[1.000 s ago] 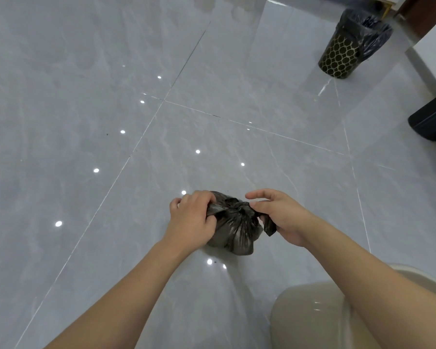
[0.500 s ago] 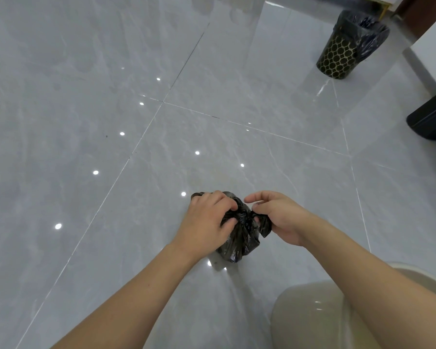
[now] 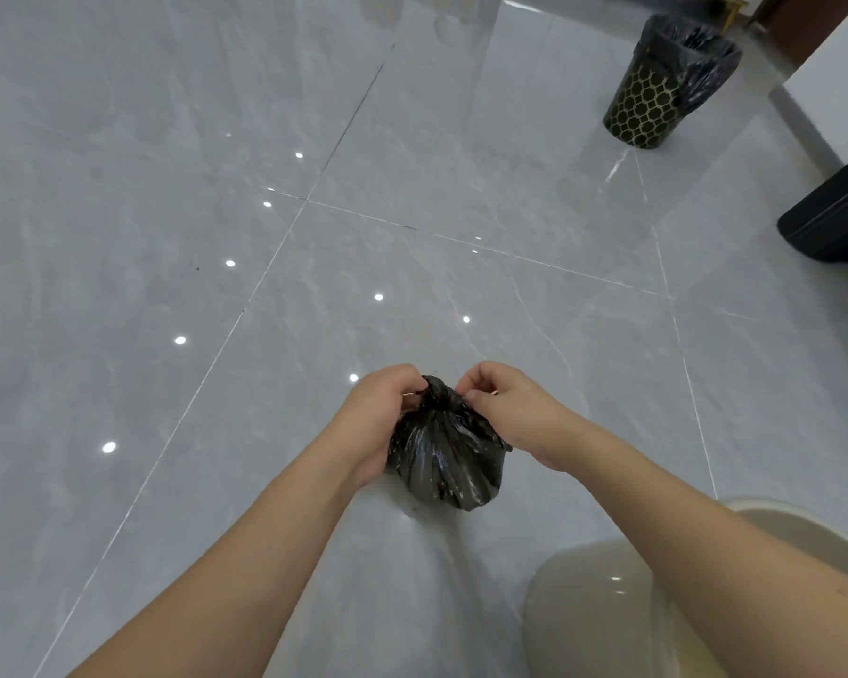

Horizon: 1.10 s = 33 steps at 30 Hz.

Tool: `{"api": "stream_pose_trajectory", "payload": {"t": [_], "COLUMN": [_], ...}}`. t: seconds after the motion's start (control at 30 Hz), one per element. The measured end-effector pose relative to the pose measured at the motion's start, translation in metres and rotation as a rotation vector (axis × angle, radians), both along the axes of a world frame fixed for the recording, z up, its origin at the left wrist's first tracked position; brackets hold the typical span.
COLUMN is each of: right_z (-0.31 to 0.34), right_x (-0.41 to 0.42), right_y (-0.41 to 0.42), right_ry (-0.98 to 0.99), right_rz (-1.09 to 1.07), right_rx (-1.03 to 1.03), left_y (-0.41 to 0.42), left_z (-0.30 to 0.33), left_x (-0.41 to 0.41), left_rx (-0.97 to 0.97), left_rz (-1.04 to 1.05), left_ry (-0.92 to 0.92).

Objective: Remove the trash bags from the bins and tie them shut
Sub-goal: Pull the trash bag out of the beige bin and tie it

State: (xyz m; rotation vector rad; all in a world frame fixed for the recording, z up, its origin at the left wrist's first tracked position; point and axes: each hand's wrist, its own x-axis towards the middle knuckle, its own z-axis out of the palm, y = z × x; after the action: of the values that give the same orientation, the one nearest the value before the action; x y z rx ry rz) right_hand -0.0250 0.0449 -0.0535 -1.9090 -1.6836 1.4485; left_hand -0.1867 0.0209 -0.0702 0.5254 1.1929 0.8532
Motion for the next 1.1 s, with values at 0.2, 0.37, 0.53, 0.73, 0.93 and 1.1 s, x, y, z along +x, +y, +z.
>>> {"api": "stream_pose_trajectory", "payload": {"t": [0.2,0.37,0.53,0.73,0.93,1.1], "right_z": [0.003,0.002,0.004,0.002,0.007,0.009], "right_x": [0.003,0.005,0.005,0.000,-0.006,-0.005], "right_y": [-0.001,-0.009,-0.005,-0.006,-0.002,0.001], "right_ry": [-0.139,-0.374,-0.461,-0.499,-0.485,-0.457], "right_rz": [0.141,0.379,0.477,0.528,0.467,0.445], "right_rx": [-0.031,0.091,0.167,0.206,0.253,0.243], "left_y": [0.004,0.006,0.008,0.006,0.007,0.006], "left_z": [-0.008,0.006,0.001,-0.012,-0.008,-0.010], "left_x": [-0.005,-0.004,-0.008,-0.007,-0.007,-0.011], "left_rx": [0.198,-0.008,-0.124,0.003,-0.050,0.015], "left_rz": [-0.045,-0.157,-0.163,-0.317,-0.240,-0.183], "left_ry": [0.489,0.259,0.227,0.533,0.425,0.301]}}
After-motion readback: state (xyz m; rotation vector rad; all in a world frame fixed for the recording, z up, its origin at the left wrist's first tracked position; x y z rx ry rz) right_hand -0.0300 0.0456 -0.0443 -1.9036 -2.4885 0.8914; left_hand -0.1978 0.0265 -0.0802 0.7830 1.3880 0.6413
